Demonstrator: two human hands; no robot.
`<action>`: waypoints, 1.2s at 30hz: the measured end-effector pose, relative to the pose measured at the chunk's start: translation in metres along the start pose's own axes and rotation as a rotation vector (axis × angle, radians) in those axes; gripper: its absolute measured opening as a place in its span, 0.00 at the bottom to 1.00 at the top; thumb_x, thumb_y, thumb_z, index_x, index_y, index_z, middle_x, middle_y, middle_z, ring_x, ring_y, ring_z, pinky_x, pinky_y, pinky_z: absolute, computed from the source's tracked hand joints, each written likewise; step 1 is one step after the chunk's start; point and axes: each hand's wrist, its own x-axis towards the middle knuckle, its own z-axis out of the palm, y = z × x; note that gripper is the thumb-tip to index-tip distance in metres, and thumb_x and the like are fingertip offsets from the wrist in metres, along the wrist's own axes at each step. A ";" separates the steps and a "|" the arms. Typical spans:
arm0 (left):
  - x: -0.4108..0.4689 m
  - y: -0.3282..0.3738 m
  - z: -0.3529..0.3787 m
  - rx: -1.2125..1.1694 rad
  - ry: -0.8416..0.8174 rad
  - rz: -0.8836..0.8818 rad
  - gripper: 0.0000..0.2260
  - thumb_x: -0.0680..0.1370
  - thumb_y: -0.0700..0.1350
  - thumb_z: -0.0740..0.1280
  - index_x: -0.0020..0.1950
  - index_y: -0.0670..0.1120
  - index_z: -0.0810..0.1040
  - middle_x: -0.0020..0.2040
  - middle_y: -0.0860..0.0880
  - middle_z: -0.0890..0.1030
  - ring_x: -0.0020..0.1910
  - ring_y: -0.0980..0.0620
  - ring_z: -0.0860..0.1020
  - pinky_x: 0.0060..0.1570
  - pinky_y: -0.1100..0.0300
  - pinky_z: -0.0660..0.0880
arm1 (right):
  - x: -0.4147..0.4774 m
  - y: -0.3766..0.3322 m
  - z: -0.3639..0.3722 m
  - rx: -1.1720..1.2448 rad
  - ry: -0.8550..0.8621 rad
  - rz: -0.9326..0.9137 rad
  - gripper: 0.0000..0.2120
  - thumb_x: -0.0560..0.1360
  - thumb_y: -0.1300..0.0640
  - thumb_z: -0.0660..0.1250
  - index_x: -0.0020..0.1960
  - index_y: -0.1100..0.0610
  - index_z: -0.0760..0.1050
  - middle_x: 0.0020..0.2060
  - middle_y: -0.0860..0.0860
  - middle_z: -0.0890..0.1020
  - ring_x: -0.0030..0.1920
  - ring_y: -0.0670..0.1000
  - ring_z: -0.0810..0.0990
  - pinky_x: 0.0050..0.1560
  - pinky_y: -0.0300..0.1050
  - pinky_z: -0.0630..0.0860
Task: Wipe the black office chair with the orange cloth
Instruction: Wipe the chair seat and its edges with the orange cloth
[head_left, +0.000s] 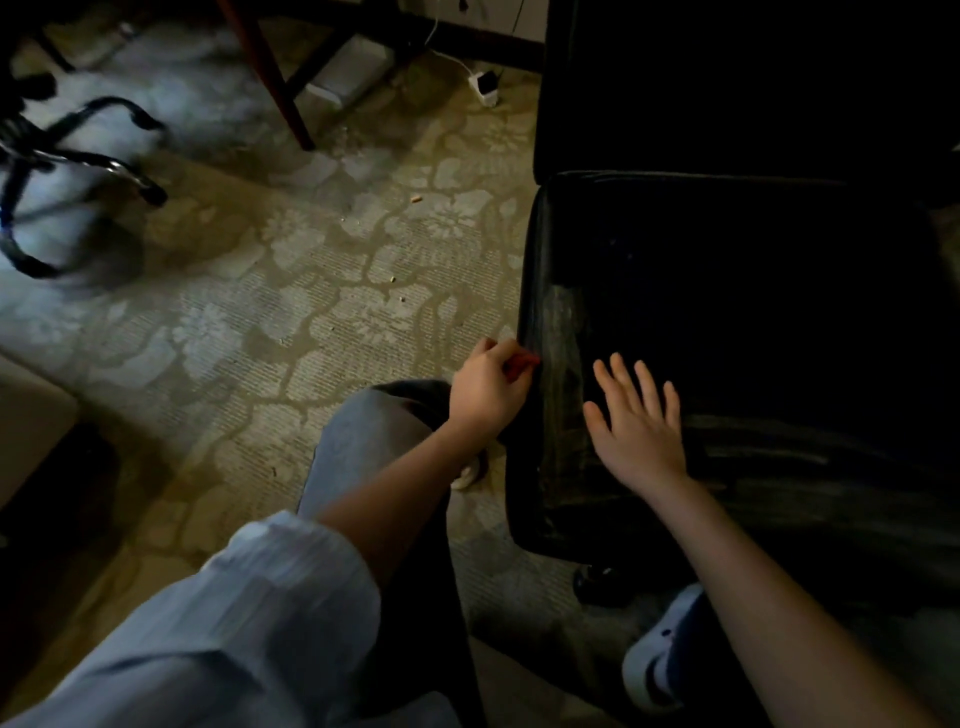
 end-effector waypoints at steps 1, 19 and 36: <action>-0.003 0.001 0.001 0.008 0.001 0.004 0.08 0.76 0.49 0.67 0.53 0.47 0.79 0.47 0.49 0.72 0.47 0.48 0.76 0.42 0.61 0.68 | 0.000 0.000 0.000 0.000 -0.001 0.003 0.26 0.82 0.44 0.44 0.77 0.47 0.43 0.77 0.44 0.42 0.76 0.47 0.38 0.72 0.50 0.33; 0.001 0.004 -0.001 -0.044 -0.006 0.019 0.10 0.76 0.47 0.68 0.56 0.50 0.78 0.53 0.50 0.73 0.53 0.50 0.75 0.51 0.58 0.70 | -0.005 0.006 -0.001 -0.031 -0.042 -0.013 0.26 0.82 0.44 0.42 0.77 0.47 0.41 0.76 0.44 0.39 0.75 0.47 0.36 0.72 0.50 0.32; -0.118 -0.011 0.008 0.067 -0.281 0.154 0.07 0.74 0.47 0.64 0.49 0.47 0.77 0.51 0.50 0.71 0.46 0.47 0.77 0.46 0.51 0.75 | -0.007 0.010 -0.003 -0.056 -0.114 -0.020 0.25 0.82 0.44 0.39 0.77 0.47 0.36 0.75 0.45 0.35 0.74 0.47 0.32 0.72 0.51 0.30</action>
